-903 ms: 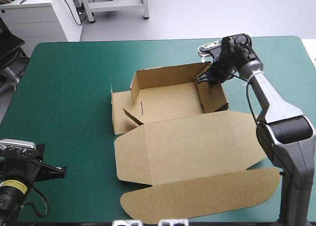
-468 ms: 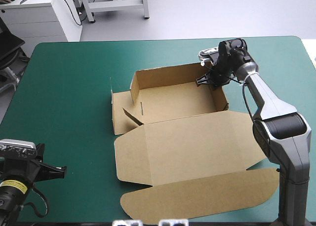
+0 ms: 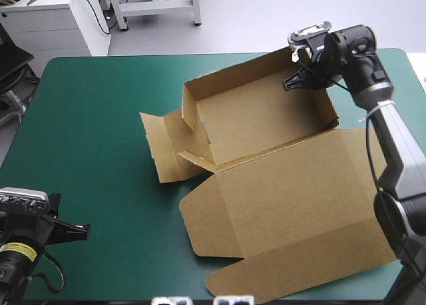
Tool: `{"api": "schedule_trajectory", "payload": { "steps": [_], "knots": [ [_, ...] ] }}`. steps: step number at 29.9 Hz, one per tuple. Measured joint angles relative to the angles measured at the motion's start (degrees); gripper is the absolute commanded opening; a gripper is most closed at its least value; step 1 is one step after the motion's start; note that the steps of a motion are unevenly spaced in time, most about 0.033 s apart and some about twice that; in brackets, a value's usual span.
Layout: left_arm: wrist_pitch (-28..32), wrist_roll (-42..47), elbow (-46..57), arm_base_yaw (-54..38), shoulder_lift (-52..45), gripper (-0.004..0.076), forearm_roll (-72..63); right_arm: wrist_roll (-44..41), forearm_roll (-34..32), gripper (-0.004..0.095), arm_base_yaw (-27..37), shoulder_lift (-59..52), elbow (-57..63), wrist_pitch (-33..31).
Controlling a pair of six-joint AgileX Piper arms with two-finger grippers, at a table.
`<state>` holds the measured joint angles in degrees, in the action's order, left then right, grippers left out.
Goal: Fold the box
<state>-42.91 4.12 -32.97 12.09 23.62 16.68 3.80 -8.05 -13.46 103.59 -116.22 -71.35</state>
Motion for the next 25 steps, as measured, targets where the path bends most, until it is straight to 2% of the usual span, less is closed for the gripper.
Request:
{"api": "schedule_trajectory", "payload": {
  "steps": [7, 12, 18, 22, 25],
  "knots": [
    [4.7, 0.7, 0.0, 0.0, 1.2, -0.0008, 0.0, -3.8, -2.9, -0.0018, 0.2, -9.8, -0.3, -0.1],
    [9.3, 2.6, 0.0, 0.0, 7.3, -0.0008, 0.0, -5.1, 1.4, -0.0018, 3.2, -13.1, -0.4, -0.1],
    [20.5, 5.7, 0.0, 0.0, 17.6, -0.0008, 0.1, -4.6, 8.1, -0.0018, 6.8, -14.1, -0.4, -0.1],
    [28.8, 9.4, -1.0, 0.0, 26.3, -0.0008, 0.1, -3.8, 9.8, -0.0018, 7.1, -14.6, -0.4, -0.1],
    [32.4, 10.4, -4.5, 0.0, 32.9, -0.0008, -0.7, -3.0, 10.1, -0.0018, 7.1, -15.1, -0.4, -0.1]
  ]
}}
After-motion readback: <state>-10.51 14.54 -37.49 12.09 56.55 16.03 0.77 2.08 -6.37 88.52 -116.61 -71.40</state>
